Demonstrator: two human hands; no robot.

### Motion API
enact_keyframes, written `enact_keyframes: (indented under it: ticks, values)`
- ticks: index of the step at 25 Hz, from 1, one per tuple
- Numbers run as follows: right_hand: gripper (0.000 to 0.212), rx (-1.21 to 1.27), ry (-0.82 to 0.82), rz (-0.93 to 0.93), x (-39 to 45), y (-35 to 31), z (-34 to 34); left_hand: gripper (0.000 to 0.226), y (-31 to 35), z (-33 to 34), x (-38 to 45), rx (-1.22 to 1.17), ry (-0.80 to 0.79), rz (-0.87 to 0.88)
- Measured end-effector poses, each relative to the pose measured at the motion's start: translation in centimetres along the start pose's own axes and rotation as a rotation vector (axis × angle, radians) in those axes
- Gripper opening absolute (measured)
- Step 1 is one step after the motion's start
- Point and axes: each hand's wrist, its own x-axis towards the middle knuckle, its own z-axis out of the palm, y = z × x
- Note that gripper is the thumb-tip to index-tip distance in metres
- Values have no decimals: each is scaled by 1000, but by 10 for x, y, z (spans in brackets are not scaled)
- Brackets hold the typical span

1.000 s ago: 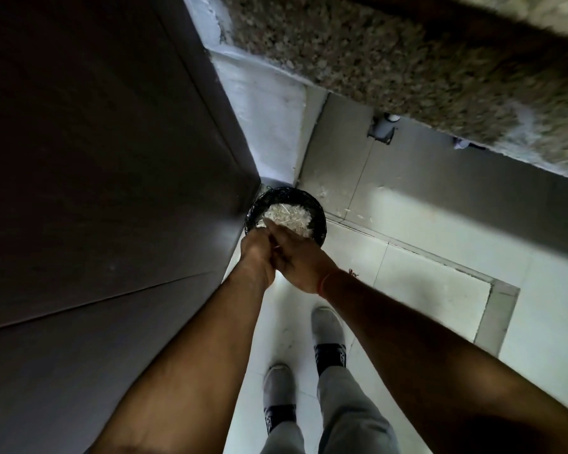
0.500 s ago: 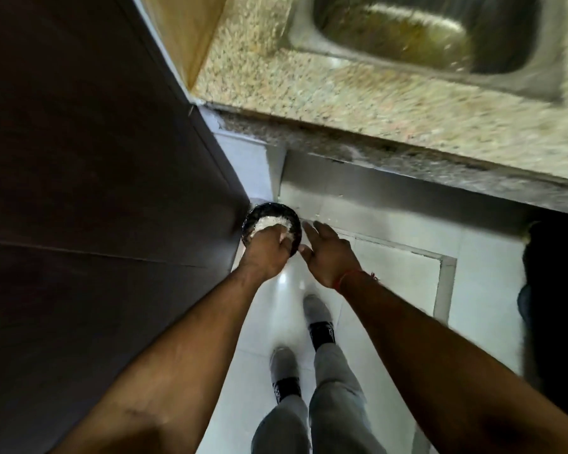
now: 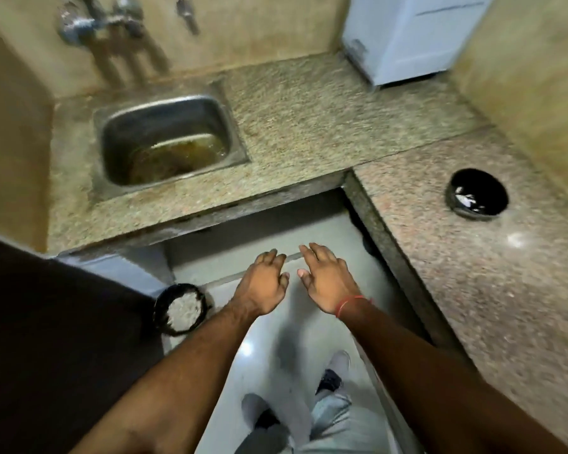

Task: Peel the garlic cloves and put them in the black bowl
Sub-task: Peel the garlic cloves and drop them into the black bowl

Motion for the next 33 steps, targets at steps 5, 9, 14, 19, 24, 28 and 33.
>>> enact_keyframes:
  ticks: [5, 9, 14, 19, 24, 28, 33]
  values:
    - [61, 37, 105, 229, -66, 121, -53, 56, 142, 27, 55, 90, -82, 263]
    - [62, 102, 126, 364, -108, 213, -68, 60, 241, 69, 92, 154, -158, 386]
    - [60, 217, 129, 572, -150, 314, -68, 77, 331, 139, 137, 269, -304, 504]
    - [49, 227, 147, 692, -171, 372, -70, 94, 367, 191, 177, 336, -404, 498]
    - [43, 273, 159, 792, -168, 405, -71, 85, 387, 203, 194, 341, -466, 524]
    - [33, 248, 118, 814, -159, 410, -75, 66, 394, 212, 208, 356, -459, 571]
    - [24, 168, 70, 804, -152, 407, -80, 52, 397, 214, 217, 308, -458, 553]
